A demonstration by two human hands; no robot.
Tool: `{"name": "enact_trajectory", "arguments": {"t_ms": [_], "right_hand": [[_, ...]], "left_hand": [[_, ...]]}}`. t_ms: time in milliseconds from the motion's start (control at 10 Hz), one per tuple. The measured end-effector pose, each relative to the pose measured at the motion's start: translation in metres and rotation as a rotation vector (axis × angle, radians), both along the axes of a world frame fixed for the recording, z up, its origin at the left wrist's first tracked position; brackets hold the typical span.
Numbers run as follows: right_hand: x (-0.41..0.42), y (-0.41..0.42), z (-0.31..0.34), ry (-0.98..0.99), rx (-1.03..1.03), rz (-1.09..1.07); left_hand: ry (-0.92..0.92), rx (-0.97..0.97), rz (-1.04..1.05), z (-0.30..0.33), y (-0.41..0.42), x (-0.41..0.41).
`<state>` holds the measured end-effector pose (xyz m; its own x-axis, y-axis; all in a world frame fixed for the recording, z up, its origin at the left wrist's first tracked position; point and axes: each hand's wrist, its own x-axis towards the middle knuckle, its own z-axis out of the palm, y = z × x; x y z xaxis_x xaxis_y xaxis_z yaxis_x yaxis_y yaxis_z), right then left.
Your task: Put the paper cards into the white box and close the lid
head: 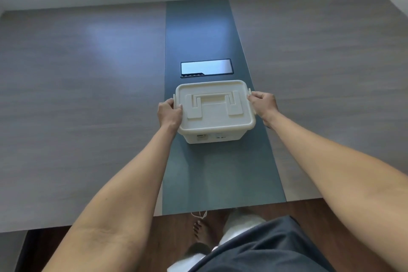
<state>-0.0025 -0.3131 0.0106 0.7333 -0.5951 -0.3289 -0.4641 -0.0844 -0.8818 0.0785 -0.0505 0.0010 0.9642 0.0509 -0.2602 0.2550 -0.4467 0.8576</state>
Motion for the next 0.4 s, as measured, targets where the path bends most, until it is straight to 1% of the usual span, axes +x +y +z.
{"name": "enact_trajectory", "arguments": {"t_ms": [100,200,300,400], "right_hand": [[0.005,-0.003,0.001,0.006,0.013,0.002],[0.001,-0.013,-0.011,0.029,0.009,-0.002],[-0.014,-0.018,-0.027,0.074,-0.033,-0.034],[-0.042,-0.011,-0.042,0.126,-0.163,-0.020]], "left_hand": [[-0.020,-0.016,0.010,0.006,0.002,0.002],[-0.031,0.064,0.018,0.000,0.010,0.007],[-0.069,0.206,0.037,-0.010,0.027,0.003],[-0.060,0.261,0.052,-0.030,0.043,-0.017]]}}
